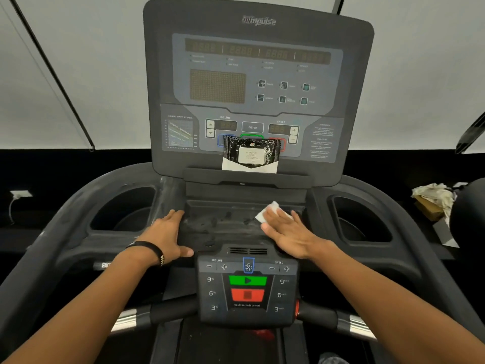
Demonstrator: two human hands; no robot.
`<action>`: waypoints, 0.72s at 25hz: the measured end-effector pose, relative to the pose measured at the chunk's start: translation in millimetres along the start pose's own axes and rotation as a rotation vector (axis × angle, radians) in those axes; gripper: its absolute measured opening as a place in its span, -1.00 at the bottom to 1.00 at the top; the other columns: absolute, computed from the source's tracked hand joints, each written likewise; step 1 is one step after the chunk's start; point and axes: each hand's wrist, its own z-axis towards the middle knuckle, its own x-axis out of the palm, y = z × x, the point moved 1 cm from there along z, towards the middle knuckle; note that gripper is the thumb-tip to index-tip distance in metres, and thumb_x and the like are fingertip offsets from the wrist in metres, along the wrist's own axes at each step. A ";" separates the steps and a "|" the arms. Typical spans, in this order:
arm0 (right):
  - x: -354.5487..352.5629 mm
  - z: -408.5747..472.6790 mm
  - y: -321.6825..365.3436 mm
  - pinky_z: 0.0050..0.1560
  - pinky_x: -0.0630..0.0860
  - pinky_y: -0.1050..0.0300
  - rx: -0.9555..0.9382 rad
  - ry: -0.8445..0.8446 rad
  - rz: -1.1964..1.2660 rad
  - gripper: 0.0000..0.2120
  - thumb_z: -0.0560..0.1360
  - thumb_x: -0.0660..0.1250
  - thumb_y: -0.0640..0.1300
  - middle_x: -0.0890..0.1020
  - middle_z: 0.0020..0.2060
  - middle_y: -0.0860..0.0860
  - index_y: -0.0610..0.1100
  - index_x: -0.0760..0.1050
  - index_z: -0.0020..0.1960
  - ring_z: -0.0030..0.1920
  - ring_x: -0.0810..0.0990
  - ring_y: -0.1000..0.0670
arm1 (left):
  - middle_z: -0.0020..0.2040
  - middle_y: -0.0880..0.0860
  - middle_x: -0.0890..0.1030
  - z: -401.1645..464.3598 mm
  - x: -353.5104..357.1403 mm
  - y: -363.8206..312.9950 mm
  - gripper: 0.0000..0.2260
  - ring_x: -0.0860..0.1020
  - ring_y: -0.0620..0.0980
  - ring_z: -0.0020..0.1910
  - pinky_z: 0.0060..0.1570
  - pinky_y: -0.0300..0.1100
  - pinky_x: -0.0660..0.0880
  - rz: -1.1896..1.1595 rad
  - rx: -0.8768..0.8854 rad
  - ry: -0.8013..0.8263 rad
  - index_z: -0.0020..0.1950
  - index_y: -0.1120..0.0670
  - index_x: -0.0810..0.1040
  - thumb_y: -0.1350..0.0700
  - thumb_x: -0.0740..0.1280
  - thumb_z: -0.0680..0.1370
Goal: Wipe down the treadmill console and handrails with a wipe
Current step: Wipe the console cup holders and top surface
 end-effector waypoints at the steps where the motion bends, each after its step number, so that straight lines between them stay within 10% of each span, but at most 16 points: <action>1: -2.6 7.1 7.1 0.55 -0.35 -0.13 -0.049 0.048 -0.006 -0.45 0.70 -0.16 0.18 -0.08 0.63 0.10 0.03 -0.06 0.64 0.57 -0.24 0.16 | 0.58 0.11 0.10 3.1 -0.8 -2.0 0.04 0.19 0.12 0.51 0.43 0.00 0.25 0.024 0.008 0.012 0.58 0.03 0.00 -0.15 0.56 0.30; 10: 2.4 87.1 91.4 0.50 -0.46 -0.16 -0.367 0.271 -0.126 -0.39 0.65 -0.26 0.28 -0.14 0.61 0.15 0.05 -0.12 0.63 0.57 -0.26 0.16 | 0.52 0.07 0.26 8.5 -2.3 -1.4 0.12 0.36 0.10 0.42 0.37 0.03 0.36 0.039 -0.026 0.006 0.58 0.01 -0.07 -0.12 0.60 0.25; 18: -34.3 1.2 -62.5 0.47 -0.52 -0.11 -0.175 0.165 -0.285 -0.38 0.59 -0.35 0.29 -0.14 0.60 0.24 0.16 -0.16 0.62 0.52 -0.27 0.33 | 0.55 0.12 0.18 9.8 -3.6 -6.9 0.14 0.35 0.13 0.42 0.37 0.04 0.35 0.090 -0.051 0.037 0.58 0.01 -0.11 -0.10 0.60 0.26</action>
